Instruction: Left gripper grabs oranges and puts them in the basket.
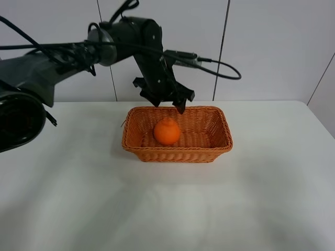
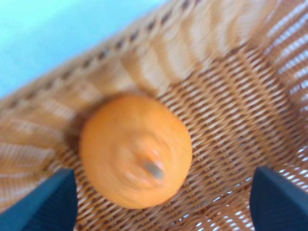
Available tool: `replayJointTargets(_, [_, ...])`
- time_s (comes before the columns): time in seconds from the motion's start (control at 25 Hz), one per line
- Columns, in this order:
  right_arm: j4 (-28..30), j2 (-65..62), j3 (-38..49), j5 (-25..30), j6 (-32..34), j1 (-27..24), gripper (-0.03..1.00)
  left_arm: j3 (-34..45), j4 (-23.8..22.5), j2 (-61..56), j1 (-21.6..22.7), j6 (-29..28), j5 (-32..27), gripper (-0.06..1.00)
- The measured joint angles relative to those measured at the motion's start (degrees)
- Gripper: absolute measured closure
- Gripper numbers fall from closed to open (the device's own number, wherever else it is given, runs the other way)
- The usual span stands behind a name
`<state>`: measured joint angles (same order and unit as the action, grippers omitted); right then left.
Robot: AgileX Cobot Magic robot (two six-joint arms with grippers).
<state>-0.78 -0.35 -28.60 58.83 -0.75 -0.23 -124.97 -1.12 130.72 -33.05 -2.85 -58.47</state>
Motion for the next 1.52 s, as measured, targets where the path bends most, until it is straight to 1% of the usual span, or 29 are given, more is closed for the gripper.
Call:
replayJointTargets(0.12, [0.0, 0.0, 0.0, 0.0, 0.0, 0.0, 0.27, -0.3, -0.4, -2.8, 0.1, 0.0, -1.8, 0.11])
replayJointTargets(0.24, [0.0, 0.0, 0.0, 0.0, 0.0, 0.0, 0.27, -0.4, -0.4, -3.2, 0.7, 0.3, -3.2, 0.11])
replayJointTargets(0.32, [0.0, 0.0, 0.0, 0.0, 0.0, 0.0, 0.27, -0.4, -0.7, -3.0, 1.7, 0.3, -3.4, 0.11])
replayJointTargets(0.4, [0.0, 0.0, 0.0, 0.0, 0.0, 0.0, 0.27, -0.4, -1.4, -2.9, 3.8, 0.4, -3.5, 0.11])
replayJointTargets(0.48, [0.0, 0.0, 0.0, 0.0, 0.0, 0.0, 0.27, -0.4, -2.0, -2.9, 6.7, 0.4, -3.5, 0.11])
replayJointTargets(0.6, [0.0, 0.0, 0.0, 0.0, 0.0, 0.0, 0.27, -0.4, -2.8, -2.9, 12.2, 1.1, -3.5, 0.11])
replayJointTargets(0.88, [0.0, 0.0, 0.0, 0.0, 0.0, 0.0, 0.27, -0.4, -3.4, -2.9, 26.1, 1.8, -3.4, 0.11])
replayJointTargets(1.0, [0.0, 0.0, 0.0, 0.0, 0.0, 0.0, 0.27, -0.4, -3.5, -2.9, 30.0, 1.8, -3.4, 0.11])
replayJointTargets(1.12, [0.0, 0.0, 0.0, 0.0, 0.0, 0.0, 0.27, 0.4, -3.6, -3.4, 31.8, 1.8, -3.3, 0.11])
replayJointTargets(1.24, [0.0, 0.0, 0.0, 0.0, 0.0, 0.0, 0.27, 3.1, -3.5, -5.2, 32.0, 1.8, -3.4, 0.11])
replayJointTargets(1.32, [0.0, 0.0, 0.0, 0.0, 0.0, 0.0, 0.27, 5.3, -3.4, -7.4, 32.0, 1.9, -4.9, 0.11])
replayJointTargets(1.44, [0.0, 0.0, 0.0, 0.0, 0.0, 0.0, 0.27, 8.0, -3.3, -11.7, 32.0, 1.9, -8.9, 0.11])
replayJointTargets(1.52, [0.0, 0.0, 0.0, 0.0, 0.0, 0.0, 0.27, 9.2, -3.4, -15.1, 32.0, 1.9, -9.6, 0.11])
